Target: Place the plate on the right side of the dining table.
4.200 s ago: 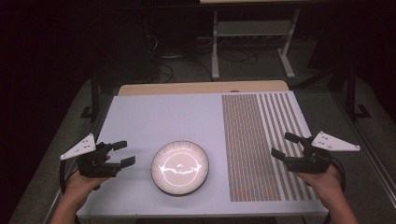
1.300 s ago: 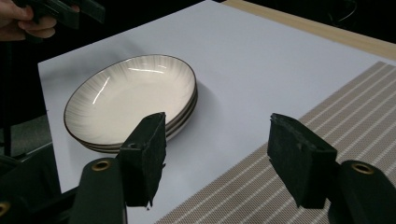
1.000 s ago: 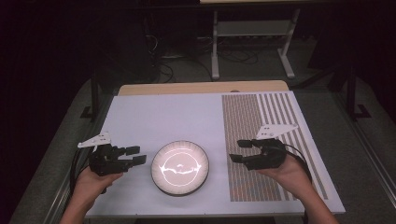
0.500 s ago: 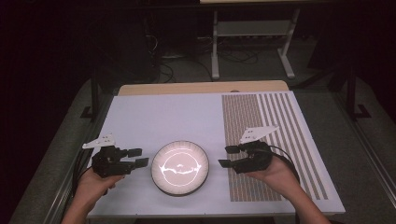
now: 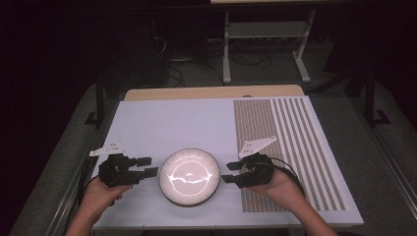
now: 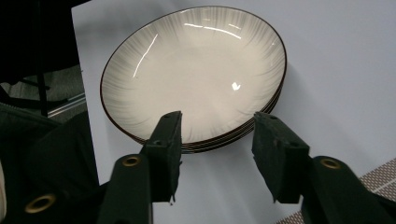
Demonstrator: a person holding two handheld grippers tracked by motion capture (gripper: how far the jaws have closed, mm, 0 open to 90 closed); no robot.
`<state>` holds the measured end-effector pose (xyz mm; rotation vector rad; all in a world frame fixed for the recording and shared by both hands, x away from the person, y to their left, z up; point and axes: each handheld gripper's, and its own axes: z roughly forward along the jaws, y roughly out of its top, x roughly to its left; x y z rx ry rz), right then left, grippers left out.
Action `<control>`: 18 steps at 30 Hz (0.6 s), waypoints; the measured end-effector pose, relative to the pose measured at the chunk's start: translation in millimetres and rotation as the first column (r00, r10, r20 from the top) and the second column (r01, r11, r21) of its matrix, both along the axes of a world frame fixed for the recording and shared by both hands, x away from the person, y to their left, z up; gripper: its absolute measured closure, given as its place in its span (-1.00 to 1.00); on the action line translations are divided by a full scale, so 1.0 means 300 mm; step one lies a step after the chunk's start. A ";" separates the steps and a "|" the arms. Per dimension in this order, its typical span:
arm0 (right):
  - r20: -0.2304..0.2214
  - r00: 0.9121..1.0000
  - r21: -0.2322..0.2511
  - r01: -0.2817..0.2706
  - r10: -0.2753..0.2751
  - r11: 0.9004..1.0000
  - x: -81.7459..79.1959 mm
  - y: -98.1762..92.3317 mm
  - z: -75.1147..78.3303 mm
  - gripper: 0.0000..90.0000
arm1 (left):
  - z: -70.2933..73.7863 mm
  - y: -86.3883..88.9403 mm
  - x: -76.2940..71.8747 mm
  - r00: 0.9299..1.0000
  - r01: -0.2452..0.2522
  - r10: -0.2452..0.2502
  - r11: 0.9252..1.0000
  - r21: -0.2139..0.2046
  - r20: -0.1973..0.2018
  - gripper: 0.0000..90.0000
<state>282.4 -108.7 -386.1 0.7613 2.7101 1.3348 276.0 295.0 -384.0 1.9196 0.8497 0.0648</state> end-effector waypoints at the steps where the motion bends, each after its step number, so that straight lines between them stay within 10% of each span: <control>1: 0.004 1.000 -0.005 -0.007 0.007 1.000 0.000 0.004 -0.004 0.20 | 0.000 0.000 0.000 1.000 0.000 0.000 1.000 0.000 0.000 -0.14; 18: -0.030 0.999 -0.047 -0.025 0.023 0.999 -0.035 0.074 -0.055 0.94 | -0.004 -0.002 -0.003 0.999 -0.014 0.012 0.999 0.038 0.039 -0.24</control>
